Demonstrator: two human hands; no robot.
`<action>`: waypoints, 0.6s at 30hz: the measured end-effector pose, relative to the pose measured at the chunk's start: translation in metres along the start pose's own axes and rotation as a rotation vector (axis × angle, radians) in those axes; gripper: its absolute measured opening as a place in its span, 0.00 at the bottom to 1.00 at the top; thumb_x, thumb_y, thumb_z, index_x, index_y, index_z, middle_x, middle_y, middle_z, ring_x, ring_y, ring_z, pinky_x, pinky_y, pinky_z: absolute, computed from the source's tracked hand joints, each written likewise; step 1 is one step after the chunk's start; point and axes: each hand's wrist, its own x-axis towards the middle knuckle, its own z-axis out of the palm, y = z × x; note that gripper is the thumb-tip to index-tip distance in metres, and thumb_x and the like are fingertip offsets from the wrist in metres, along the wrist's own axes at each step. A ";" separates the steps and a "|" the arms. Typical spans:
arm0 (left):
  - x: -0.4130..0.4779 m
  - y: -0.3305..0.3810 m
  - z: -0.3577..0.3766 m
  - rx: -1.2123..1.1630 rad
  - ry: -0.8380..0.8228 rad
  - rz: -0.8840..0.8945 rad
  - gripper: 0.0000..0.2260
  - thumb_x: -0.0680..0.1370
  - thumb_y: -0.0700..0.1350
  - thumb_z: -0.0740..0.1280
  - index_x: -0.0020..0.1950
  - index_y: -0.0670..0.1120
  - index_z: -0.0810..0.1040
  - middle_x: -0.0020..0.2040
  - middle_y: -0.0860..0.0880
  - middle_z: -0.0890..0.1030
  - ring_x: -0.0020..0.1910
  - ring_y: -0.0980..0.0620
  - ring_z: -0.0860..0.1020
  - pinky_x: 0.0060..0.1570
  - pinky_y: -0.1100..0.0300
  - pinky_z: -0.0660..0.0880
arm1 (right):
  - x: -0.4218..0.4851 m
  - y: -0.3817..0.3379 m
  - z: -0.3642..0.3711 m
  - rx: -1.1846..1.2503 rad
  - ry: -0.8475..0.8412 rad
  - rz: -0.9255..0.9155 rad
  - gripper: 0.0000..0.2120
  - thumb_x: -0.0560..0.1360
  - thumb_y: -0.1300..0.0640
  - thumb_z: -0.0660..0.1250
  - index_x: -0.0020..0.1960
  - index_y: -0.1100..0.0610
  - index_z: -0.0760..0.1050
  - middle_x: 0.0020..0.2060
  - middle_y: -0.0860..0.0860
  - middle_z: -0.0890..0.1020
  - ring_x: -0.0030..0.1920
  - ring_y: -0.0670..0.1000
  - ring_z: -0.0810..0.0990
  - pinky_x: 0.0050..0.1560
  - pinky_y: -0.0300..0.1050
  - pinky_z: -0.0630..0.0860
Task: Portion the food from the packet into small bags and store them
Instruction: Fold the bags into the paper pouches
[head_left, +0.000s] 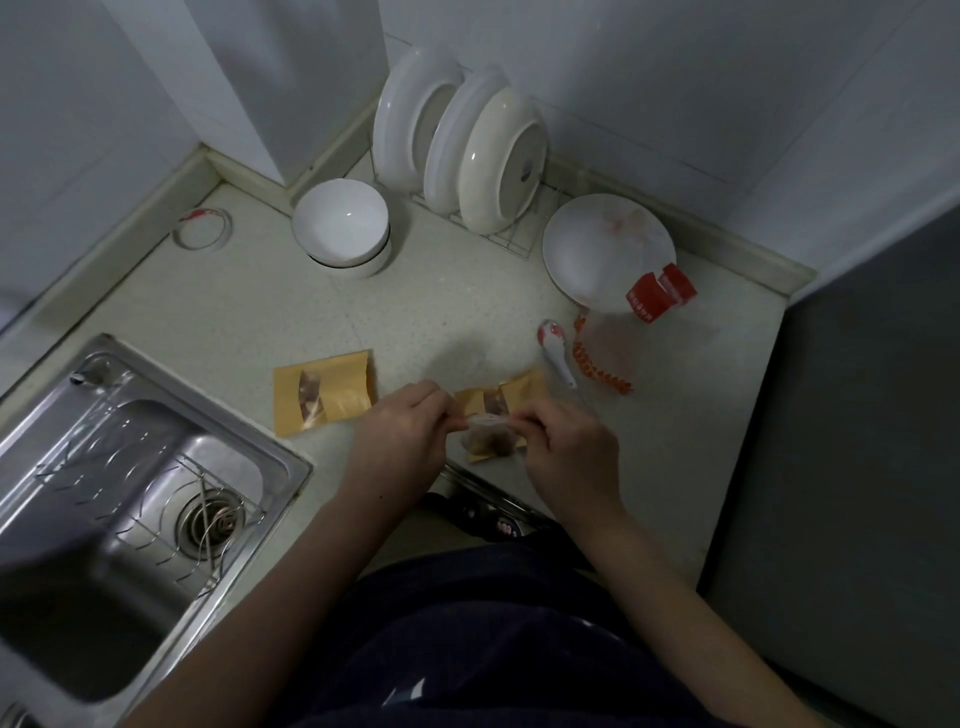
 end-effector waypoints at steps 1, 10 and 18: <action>0.000 0.000 0.001 -0.009 -0.002 0.005 0.04 0.74 0.41 0.70 0.41 0.42 0.79 0.39 0.48 0.79 0.36 0.50 0.76 0.34 0.52 0.75 | 0.000 0.000 -0.001 0.014 -0.008 -0.001 0.05 0.71 0.62 0.72 0.38 0.55 0.79 0.31 0.48 0.79 0.30 0.44 0.71 0.29 0.33 0.62; -0.001 -0.001 0.003 -0.029 -0.010 0.050 0.06 0.77 0.44 0.66 0.43 0.43 0.80 0.41 0.48 0.79 0.37 0.50 0.76 0.34 0.56 0.73 | 0.000 -0.004 -0.001 0.048 -0.083 -0.055 0.04 0.73 0.57 0.71 0.40 0.53 0.78 0.34 0.45 0.78 0.33 0.41 0.68 0.32 0.33 0.64; -0.001 0.004 0.003 0.026 -0.032 0.066 0.04 0.72 0.42 0.66 0.38 0.44 0.77 0.37 0.48 0.77 0.34 0.48 0.75 0.28 0.56 0.70 | 0.001 -0.009 -0.003 -0.023 -0.084 -0.128 0.07 0.70 0.63 0.71 0.35 0.56 0.77 0.32 0.49 0.78 0.35 0.50 0.74 0.29 0.42 0.68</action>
